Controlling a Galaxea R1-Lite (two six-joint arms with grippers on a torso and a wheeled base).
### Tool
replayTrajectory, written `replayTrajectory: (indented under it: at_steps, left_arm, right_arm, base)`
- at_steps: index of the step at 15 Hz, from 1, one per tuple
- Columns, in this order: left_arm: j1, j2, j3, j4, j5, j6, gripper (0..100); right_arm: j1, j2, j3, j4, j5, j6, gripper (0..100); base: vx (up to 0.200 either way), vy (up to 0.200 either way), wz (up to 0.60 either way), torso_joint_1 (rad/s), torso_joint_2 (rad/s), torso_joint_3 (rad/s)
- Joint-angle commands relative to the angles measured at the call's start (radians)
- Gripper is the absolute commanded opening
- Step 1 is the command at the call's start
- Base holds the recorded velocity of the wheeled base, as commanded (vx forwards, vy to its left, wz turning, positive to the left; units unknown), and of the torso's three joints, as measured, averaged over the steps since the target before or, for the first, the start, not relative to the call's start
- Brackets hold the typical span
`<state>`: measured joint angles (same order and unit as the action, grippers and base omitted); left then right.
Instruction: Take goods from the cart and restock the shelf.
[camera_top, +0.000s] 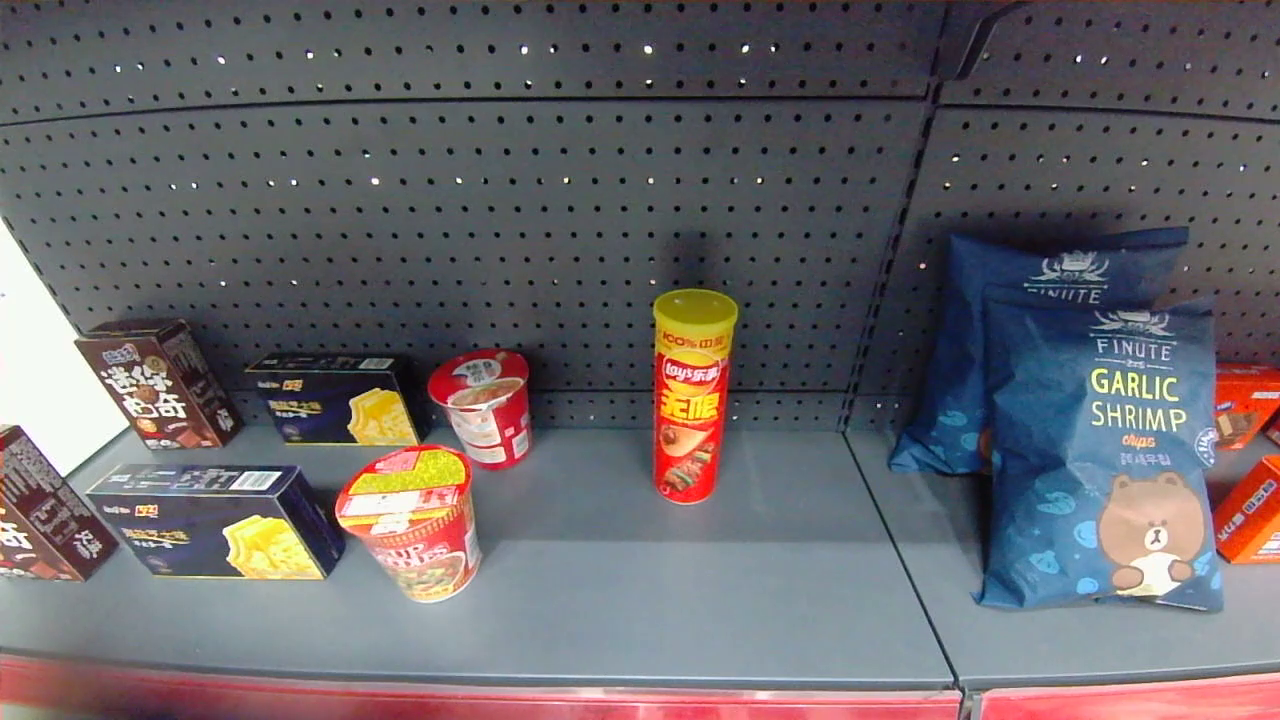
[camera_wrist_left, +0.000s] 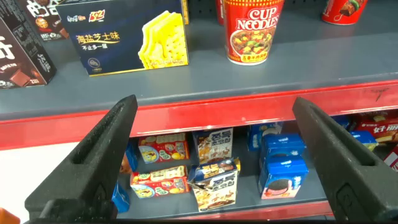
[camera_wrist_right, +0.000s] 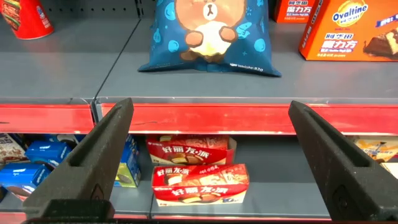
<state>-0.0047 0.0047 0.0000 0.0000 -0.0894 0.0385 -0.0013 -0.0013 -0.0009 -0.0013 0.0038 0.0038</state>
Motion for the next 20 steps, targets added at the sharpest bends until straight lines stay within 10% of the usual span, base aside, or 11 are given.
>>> replayTrajectory:
  at_steps: [1,20]
  left_arm:
    - [0.000,0.000,0.000,0.000,0.000,0.000,100]
    - [0.000,0.001,0.000,0.000,0.000,0.000,100]
  right_arm:
    - [0.000,0.001,0.001,0.000,0.001,-0.001,100]
    - [0.000,0.001,0.001,0.000,-0.004,0.002,100]
  base:
    - [0.000,0.000,0.60,-0.002,-0.01,0.002]
    - [0.000,0.000,0.57,0.002,0.00,0.002]
